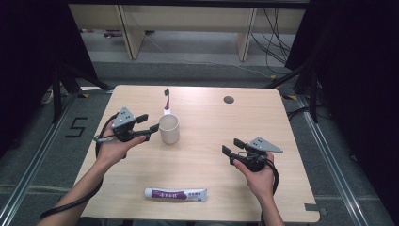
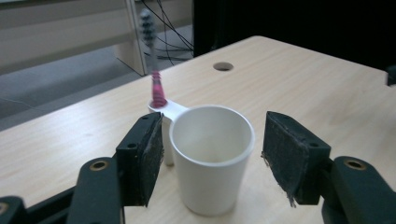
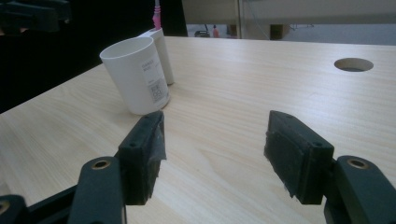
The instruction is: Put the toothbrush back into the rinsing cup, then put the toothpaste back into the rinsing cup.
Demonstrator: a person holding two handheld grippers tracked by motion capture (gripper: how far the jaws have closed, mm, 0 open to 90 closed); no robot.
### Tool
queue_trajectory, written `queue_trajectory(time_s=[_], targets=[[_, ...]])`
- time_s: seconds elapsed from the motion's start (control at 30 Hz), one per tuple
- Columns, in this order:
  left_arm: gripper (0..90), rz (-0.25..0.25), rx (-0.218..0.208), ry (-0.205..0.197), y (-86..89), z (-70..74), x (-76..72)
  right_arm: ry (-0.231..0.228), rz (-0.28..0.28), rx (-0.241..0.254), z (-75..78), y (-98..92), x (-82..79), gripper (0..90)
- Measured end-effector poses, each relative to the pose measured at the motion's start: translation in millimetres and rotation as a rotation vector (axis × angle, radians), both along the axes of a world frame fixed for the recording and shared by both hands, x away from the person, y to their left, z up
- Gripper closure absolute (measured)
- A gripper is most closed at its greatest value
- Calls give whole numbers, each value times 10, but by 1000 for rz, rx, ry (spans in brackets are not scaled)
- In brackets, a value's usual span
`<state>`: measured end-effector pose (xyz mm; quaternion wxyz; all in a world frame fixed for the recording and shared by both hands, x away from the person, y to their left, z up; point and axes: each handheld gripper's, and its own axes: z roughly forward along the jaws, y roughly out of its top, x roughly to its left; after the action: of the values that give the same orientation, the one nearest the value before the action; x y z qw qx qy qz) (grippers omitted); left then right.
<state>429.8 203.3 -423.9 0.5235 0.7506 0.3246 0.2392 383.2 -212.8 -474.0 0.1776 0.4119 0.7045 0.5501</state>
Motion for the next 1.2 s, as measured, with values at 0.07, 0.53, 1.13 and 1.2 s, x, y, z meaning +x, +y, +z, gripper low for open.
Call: queue_trajectory(time_s=[0.07, 0.53, 1.13, 1.2], targets=[[373, -11, 7, 10, 5, -19, -60, 40, -15, 21, -6, 9, -27, 382], [354, -104, -9, 54, -38, -113, -460, 14, -36, 12, -39, -112, -37, 381], [357, -154, -10, 61, -167, -117, -526, 20, -51, 16, -42, -165, -62, 380], [357, -159, -8, 64, -173, -122, -539, 24, -55, 8, -34, -174, -64, 380]])
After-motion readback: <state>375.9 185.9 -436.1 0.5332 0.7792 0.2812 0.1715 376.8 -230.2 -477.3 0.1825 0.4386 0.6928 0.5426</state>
